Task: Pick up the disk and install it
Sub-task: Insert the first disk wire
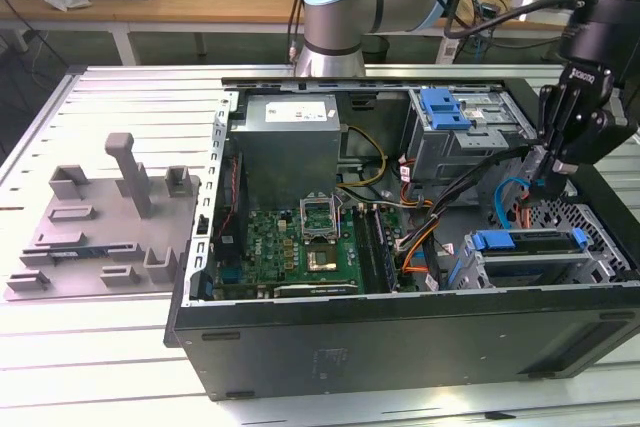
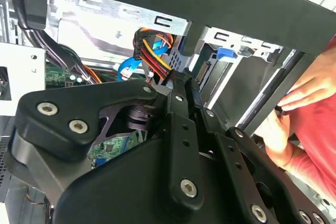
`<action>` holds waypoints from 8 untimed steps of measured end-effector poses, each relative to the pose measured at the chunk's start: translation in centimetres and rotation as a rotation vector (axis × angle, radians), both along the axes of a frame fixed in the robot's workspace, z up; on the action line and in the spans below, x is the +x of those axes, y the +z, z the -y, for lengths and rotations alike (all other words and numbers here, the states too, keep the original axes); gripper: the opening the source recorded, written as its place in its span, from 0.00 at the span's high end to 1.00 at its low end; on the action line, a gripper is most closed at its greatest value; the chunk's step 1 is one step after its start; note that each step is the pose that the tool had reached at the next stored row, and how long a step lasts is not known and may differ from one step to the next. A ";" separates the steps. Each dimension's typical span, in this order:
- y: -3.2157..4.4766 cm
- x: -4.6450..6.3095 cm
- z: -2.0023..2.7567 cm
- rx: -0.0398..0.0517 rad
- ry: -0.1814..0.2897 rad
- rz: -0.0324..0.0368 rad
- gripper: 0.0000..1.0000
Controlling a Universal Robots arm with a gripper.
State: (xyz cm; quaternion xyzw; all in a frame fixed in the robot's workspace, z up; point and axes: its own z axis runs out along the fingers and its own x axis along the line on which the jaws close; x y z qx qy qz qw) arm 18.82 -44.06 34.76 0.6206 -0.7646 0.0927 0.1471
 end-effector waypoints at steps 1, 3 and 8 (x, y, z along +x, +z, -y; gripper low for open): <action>0.03 0.0 0.10 0.0056 0.001 0.0005 0.83; 0.14 0.0 0.37 0.0247 0.003 0.0027 0.83; 0.65 -0.3 1.85 0.0563 0.014 0.0055 0.83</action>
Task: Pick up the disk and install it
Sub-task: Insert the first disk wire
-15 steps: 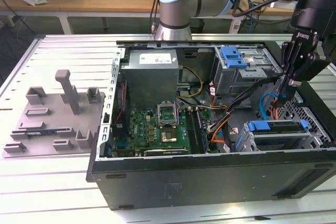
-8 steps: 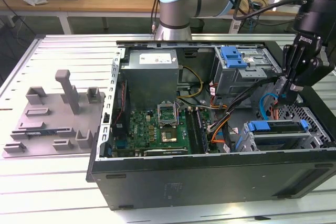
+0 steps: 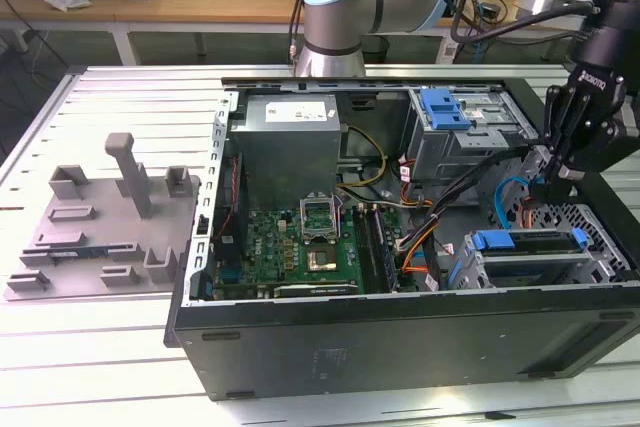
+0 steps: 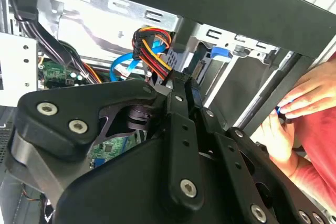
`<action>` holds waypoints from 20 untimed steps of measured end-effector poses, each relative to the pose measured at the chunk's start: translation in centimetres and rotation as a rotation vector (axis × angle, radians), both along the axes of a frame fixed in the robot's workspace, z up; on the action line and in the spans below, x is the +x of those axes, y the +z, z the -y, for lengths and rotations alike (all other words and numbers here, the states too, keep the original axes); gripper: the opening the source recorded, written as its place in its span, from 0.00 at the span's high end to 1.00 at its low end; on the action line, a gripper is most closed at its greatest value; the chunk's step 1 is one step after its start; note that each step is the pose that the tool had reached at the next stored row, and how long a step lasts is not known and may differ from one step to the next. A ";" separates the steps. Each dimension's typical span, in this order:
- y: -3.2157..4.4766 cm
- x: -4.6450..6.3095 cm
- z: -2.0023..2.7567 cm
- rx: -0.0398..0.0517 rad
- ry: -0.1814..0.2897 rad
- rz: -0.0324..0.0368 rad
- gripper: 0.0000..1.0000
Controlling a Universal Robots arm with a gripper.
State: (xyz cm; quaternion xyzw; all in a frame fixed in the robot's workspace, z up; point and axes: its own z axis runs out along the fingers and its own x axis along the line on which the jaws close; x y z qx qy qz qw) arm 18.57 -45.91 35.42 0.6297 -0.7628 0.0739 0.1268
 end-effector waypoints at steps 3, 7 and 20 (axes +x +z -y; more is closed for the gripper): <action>0.07 -0.1 0.40 0.0095 0.003 0.0012 0.83; 0.13 -0.1 0.96 0.0297 0.009 0.0044 0.83; 0.28 -0.7 2.46 0.1215 0.037 0.0242 0.83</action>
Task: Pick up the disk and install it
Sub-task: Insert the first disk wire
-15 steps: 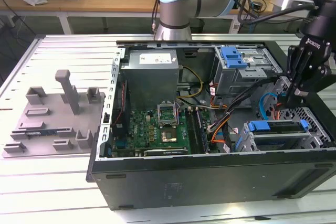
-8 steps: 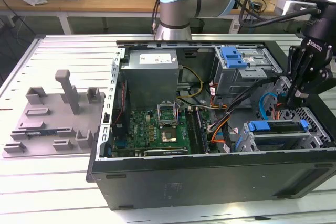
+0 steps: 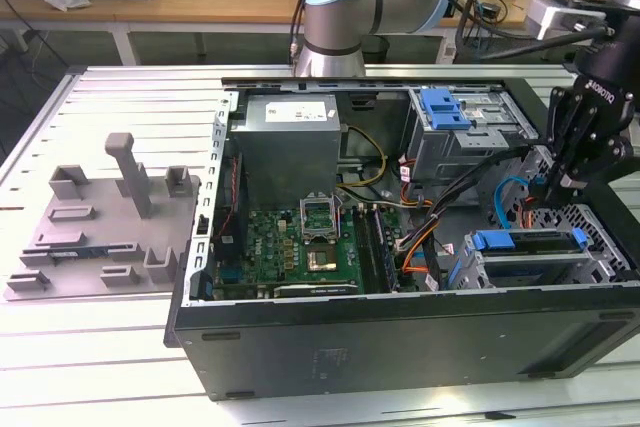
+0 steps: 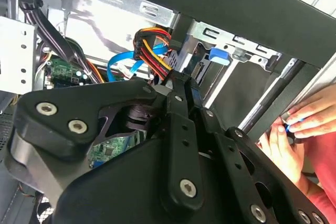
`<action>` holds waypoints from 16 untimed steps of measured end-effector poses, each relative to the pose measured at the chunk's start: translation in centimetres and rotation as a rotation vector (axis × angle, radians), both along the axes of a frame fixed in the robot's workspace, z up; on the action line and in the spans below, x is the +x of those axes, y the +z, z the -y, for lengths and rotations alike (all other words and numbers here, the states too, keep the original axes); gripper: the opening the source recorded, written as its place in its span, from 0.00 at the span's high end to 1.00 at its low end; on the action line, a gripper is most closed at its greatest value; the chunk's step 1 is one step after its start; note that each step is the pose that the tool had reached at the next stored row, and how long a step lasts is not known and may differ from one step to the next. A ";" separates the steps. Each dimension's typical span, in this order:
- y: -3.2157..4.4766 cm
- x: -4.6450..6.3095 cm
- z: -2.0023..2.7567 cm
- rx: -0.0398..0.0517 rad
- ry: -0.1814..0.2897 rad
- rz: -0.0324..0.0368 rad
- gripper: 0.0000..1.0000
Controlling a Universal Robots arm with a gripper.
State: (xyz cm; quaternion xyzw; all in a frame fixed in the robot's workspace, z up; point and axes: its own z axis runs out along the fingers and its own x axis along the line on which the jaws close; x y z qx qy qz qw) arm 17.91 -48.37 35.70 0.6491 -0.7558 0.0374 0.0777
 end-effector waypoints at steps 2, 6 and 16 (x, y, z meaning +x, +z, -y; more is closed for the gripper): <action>0.01 -0.1 0.29 0.0172 0.003 0.0039 0.83; 0.03 -0.2 0.70 0.0416 0.007 0.0085 0.83; 0.06 -0.7 2.26 0.0627 0.051 0.0227 0.83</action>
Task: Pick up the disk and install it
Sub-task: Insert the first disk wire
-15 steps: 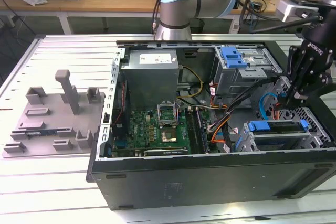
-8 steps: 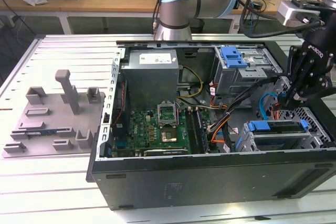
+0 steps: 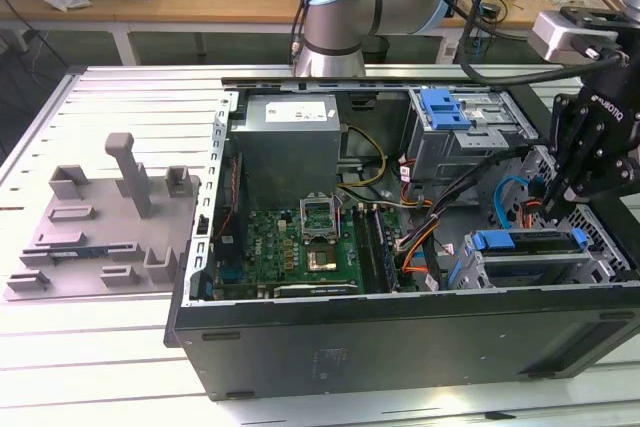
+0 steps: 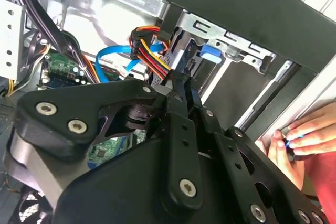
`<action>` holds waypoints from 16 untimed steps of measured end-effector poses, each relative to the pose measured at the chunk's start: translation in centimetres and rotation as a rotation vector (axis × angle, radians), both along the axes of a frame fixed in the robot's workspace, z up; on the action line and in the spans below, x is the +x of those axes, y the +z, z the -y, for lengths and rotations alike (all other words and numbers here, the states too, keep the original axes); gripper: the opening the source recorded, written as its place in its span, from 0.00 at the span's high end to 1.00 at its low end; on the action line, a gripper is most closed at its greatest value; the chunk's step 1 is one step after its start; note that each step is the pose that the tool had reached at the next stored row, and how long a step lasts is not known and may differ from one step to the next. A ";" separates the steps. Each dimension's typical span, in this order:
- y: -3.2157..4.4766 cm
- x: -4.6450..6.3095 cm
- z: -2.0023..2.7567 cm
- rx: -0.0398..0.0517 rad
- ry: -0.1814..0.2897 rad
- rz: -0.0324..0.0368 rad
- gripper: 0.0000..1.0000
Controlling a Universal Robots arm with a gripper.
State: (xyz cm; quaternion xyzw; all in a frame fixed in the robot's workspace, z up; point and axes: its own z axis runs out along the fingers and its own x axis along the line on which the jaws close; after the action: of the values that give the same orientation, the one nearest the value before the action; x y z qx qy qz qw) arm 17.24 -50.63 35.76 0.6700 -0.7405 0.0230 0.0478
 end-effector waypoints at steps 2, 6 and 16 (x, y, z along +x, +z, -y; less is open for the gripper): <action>0.00 0.0 0.11 0.0051 0.005 0.0170 0.83; 0.00 -0.5 0.51 0.0136 0.005 0.0365 0.83; 0.00 -0.7 0.60 0.0172 0.005 0.0418 0.83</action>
State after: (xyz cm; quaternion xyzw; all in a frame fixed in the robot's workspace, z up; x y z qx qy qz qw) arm 16.52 -51.23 35.76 0.6718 -0.7397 0.0308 0.0265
